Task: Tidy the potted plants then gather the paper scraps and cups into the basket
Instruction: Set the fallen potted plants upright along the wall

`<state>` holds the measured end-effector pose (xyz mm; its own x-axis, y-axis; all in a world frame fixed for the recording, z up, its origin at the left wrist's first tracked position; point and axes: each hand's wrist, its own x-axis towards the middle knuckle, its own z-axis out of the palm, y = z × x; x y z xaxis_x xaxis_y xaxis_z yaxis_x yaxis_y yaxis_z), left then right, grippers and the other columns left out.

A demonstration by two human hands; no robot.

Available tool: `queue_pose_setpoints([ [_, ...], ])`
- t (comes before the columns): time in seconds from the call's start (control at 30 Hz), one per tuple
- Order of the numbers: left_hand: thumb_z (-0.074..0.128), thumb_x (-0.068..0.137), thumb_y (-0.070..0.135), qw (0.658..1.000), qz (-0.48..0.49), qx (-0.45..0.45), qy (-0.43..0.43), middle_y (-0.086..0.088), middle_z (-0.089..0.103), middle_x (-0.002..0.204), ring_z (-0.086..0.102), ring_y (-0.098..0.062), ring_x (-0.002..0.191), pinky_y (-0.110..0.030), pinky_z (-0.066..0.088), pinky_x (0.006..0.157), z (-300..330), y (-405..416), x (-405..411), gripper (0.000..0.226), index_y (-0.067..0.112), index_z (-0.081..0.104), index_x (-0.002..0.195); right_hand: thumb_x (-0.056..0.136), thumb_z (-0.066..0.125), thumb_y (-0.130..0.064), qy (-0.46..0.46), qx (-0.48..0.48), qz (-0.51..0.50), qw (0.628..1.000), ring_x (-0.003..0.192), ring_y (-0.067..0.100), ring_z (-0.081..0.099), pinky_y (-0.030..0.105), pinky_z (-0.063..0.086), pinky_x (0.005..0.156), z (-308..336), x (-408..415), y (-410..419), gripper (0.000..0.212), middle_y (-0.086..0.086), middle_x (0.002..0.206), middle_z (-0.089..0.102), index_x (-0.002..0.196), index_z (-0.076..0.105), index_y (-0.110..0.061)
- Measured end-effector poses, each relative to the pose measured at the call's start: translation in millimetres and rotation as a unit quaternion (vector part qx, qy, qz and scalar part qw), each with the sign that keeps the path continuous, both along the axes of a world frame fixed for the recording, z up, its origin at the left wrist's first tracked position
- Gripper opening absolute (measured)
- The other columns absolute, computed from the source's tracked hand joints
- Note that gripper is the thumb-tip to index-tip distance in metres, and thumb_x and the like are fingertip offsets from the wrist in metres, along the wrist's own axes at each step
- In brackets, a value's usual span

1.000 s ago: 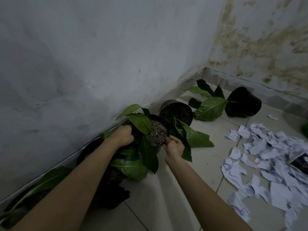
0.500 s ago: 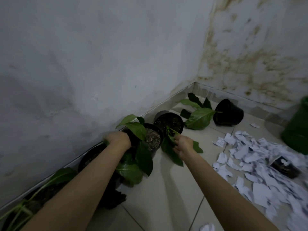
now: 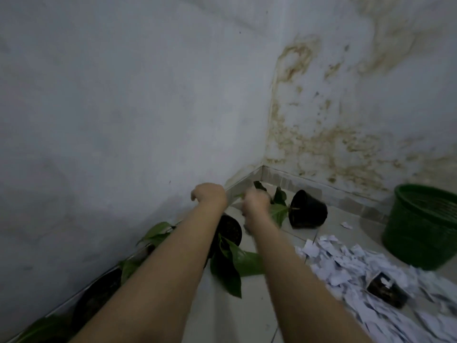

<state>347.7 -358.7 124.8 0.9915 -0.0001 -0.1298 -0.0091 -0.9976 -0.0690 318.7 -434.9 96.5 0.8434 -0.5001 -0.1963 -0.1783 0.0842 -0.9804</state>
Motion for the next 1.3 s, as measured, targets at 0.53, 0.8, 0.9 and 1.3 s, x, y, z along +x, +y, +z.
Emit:
queue_pose_setpoints([
  [0.53,0.040,0.098,0.020,0.993,-0.087,0.012,0.078,-0.014,0.045,0.139,0.048,-0.028,0.124,-0.037,0.041,0.101,-99.8,6.3,59.1,0.041,0.008,0.040,0.137,0.093,0.042,-0.010,0.090,-0.232,-0.033,0.968,0.116,0.032,0.048,0.032,0.041,0.086,-84.2,11.5,-36.0,0.026,0.017,0.124,0.054,0.116,0.051,-0.002],
  [0.8,0.029,0.101,0.014,0.990,-0.119,-0.006,0.076,-0.032,0.024,0.146,0.033,-0.041,0.133,-0.044,0.033,0.107,-158.9,3.6,97.1,0.058,-0.011,-0.002,0.144,0.093,0.042,-0.010,0.160,-0.323,-0.017,0.933,0.123,0.036,0.040,0.038,0.039,0.095,-97.2,15.8,-48.3,0.032,0.021,0.130,0.047,0.125,0.043,-0.001],
  [0.9,0.030,0.099,0.007,0.988,-0.152,-0.005,-0.006,-0.029,0.036,0.138,0.045,-0.038,0.125,-0.041,0.041,0.099,-168.9,-0.7,105.0,0.047,-0.011,0.015,0.140,0.092,0.042,-0.008,0.179,-0.377,-0.012,0.909,0.123,0.035,0.036,0.040,0.037,0.097,-100.1,14.5,-48.4,0.033,0.021,0.130,0.045,0.124,0.041,-0.001],
  [1.3,0.036,0.097,0.002,0.984,-0.170,-0.031,-0.033,-0.018,0.052,0.129,0.053,-0.029,0.119,-0.034,0.044,0.096,-183.5,14.9,124.3,0.029,0.000,0.045,0.125,0.092,0.045,-0.013,0.167,-0.310,-0.070,0.933,0.119,0.036,0.044,0.043,0.040,0.097,-70.9,19.8,-50.0,0.033,0.019,0.128,0.048,0.123,0.041,-0.002],
])
